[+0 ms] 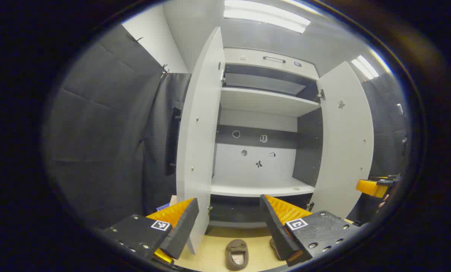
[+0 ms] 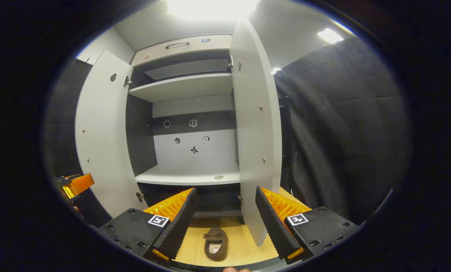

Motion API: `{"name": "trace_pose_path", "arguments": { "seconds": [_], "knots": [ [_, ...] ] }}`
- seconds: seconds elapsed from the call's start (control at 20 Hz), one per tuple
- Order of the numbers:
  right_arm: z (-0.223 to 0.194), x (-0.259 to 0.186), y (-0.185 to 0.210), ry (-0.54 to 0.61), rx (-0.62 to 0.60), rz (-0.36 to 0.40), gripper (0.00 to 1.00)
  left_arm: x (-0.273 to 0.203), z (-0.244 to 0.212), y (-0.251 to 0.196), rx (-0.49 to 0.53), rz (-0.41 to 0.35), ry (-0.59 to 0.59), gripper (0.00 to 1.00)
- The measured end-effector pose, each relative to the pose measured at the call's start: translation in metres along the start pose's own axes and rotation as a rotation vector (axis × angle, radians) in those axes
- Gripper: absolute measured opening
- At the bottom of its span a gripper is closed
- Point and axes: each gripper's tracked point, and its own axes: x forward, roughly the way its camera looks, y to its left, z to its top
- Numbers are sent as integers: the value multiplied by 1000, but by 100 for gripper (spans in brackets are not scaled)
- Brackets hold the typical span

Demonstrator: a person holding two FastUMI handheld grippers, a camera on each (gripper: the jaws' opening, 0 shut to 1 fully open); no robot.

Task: Grab one shoe with the right hand and put it into the shoe cabinet, grab the other shoe with the left hand and put it into the shoe cabinet; then close the right door with the right hand and the left door with the left hand.

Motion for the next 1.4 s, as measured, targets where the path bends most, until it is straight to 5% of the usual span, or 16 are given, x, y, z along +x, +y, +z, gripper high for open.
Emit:
{"name": "trace_pose_path", "arguments": {
  "seconds": [0.2, 0.3, 0.45, 0.55, 1.0, 1.4],
  "knots": [
    [-1, 1, 14, 1, 21, 41, 97, -3, -1, -5, 24, -27, 4, 89],
    [1, 3, 20, 4, 12, 49, 97, -4, 0, -6, 30, -29, 2, 94],
    [4, 3, 23, -3, -4, 53, 97, -5, -2, -4, 24, -25, -4, 89],
    [4, 5, 26, 1, -10, 55, 97, -5, -3, -4, 21, -29, -1, 94],
    [9, 16, 37, 13, -37, 76, 97, -12, -12, -2, 15, -45, 5, 92],
    [3, 44, 64, 129, 4, 150, 98, -13, -25, -5, 21, -66, 32, 94]
  ]
}}
